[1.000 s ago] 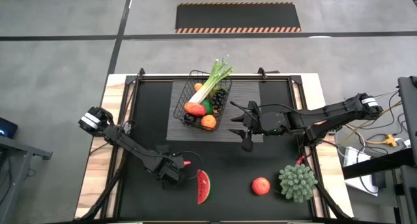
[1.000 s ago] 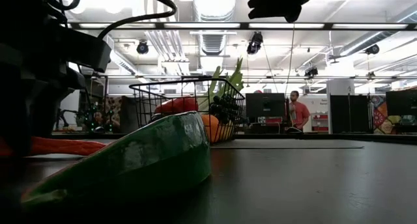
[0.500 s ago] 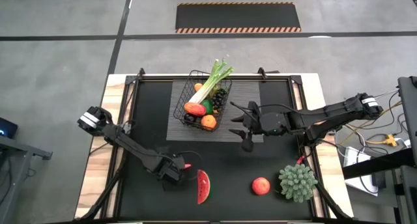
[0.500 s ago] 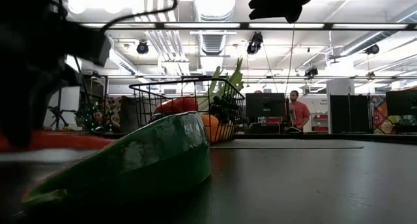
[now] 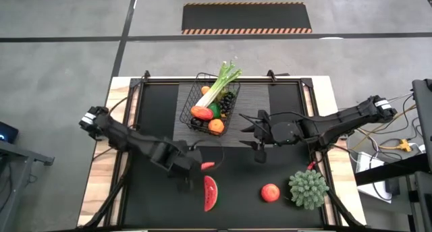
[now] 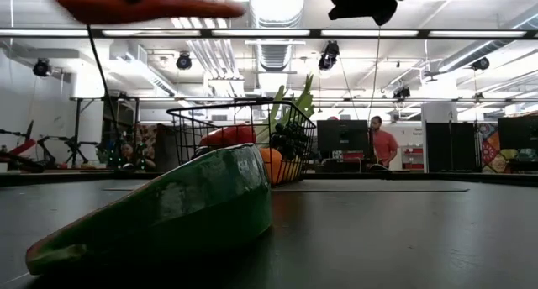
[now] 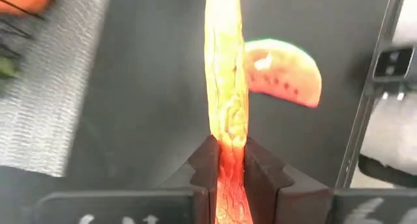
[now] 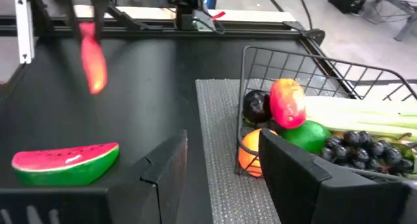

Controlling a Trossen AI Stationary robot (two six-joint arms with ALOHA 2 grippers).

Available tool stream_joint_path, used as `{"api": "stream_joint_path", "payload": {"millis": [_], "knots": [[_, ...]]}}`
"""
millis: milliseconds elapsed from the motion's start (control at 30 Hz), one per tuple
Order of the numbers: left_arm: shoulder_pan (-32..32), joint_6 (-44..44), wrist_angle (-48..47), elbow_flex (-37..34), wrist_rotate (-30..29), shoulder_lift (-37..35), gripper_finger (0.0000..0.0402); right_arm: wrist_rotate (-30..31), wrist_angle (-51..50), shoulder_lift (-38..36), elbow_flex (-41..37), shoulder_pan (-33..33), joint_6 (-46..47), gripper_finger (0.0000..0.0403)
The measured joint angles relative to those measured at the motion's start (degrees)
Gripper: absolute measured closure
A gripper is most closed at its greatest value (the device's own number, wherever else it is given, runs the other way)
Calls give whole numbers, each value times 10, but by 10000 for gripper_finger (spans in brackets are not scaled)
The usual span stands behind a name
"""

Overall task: Build produce basket
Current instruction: Put the carrot into the wire basket

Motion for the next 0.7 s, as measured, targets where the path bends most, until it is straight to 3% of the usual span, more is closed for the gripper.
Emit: {"api": "stream_joint_path", "payload": {"millis": [300,700], "knots": [[112,96,-55,97,-15,0,370,0,-19,-9,0,37,10,225],[302,138,-46,80,-61,2,370,1,-51,-36,0,74,37,225]]}}
